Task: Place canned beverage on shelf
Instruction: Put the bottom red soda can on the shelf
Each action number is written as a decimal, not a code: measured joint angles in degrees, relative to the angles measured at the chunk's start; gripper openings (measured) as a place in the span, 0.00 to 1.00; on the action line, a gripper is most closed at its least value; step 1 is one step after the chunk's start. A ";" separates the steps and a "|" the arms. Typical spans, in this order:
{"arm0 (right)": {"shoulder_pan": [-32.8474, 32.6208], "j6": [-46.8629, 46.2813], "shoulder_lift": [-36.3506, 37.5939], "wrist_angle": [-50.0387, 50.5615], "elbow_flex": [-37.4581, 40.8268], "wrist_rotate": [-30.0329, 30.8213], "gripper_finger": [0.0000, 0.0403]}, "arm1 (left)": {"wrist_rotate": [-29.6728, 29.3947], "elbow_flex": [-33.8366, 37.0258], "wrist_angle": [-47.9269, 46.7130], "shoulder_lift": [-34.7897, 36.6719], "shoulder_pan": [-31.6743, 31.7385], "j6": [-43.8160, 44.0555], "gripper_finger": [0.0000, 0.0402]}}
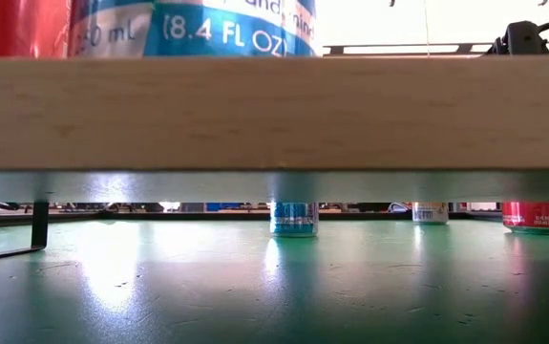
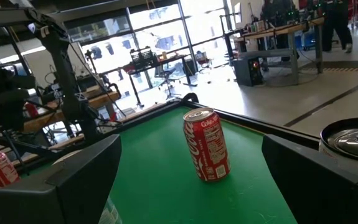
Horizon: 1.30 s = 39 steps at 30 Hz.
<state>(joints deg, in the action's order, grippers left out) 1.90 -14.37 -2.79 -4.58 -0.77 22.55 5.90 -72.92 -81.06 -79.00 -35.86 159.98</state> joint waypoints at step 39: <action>0.01 0.00 0.00 0.00 0.00 0.00 0.95 | 6.98 -23.36 -8.78 -22.10 -10.41 20.06 0.81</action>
<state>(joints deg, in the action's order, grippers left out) 1.91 -14.37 -2.79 -4.58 -0.77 22.55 12.88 -96.28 -89.83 -101.10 -46.26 180.05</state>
